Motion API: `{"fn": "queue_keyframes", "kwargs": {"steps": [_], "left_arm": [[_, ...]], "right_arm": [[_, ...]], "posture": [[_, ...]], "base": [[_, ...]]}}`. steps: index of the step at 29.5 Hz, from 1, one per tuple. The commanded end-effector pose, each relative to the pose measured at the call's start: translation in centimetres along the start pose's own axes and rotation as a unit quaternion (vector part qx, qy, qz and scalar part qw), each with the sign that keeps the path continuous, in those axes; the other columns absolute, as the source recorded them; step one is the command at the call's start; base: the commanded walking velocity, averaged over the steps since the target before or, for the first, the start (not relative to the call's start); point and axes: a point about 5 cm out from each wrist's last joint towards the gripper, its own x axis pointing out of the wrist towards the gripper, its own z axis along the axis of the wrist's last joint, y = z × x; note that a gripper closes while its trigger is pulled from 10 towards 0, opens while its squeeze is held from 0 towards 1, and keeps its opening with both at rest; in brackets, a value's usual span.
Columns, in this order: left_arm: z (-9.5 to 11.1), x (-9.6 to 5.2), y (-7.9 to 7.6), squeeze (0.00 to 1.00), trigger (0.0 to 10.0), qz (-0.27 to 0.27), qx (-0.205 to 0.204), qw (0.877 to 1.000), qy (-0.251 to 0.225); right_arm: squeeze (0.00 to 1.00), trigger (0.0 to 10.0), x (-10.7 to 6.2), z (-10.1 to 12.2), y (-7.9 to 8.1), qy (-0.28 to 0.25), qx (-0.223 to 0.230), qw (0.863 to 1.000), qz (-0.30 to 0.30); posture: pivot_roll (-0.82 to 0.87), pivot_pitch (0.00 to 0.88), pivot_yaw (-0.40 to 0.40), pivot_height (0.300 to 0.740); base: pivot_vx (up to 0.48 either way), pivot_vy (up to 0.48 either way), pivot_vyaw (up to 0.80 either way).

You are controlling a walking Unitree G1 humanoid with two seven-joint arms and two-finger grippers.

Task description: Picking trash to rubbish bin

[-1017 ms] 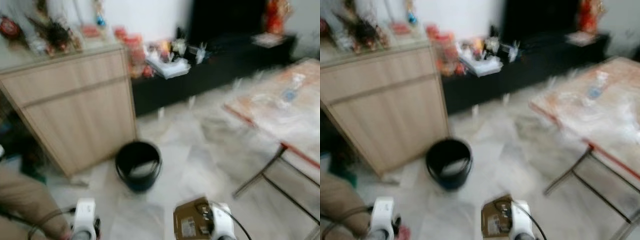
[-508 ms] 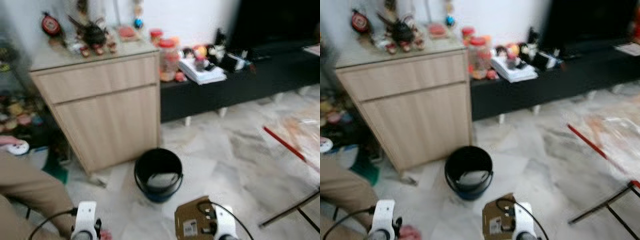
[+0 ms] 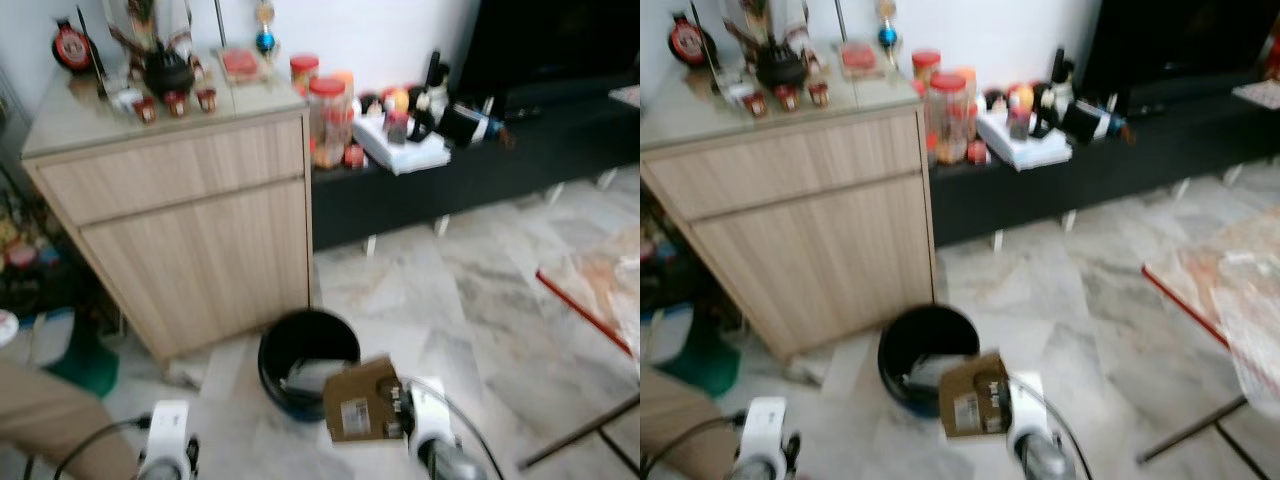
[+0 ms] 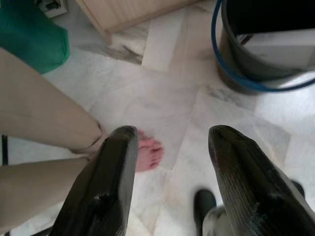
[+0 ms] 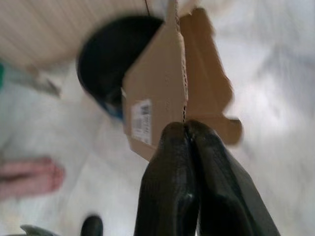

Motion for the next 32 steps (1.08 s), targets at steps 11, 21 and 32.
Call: {"fn": "queue_keyframes", "kwargs": {"steps": [11,21,32], "left_arm": [[-0.1,-0.1,1.0,0.0,10.0,0.015,0.002,1.0,0.001],[-0.1,-0.1,1.0,0.0,10.0,0.017,-0.004,1.0,-0.003],[-0.1,-0.1,1.0,0.0,10.0,0.017,-0.005,1.0,-0.001]], "right_arm": [[0.0,10.0,1.0,3.5,3.1,-0.057,-0.044,0.994,0.079],[0.0,10.0,0.8,2.1,2.8,-0.032,-0.048,0.995,0.076],[0.0,10.0,0.5,1.0,2.1,-0.009,-0.043,0.998,0.055]], "posture": [[0.01,0.019,-0.027,0.74],[0.01,0.018,-0.028,0.74],[0.01,0.02,-0.031,0.74]], "base": [[0.366,0.0,0.0],[0.102,0.0,0.5],[0.0,0.0,0.0]]}}
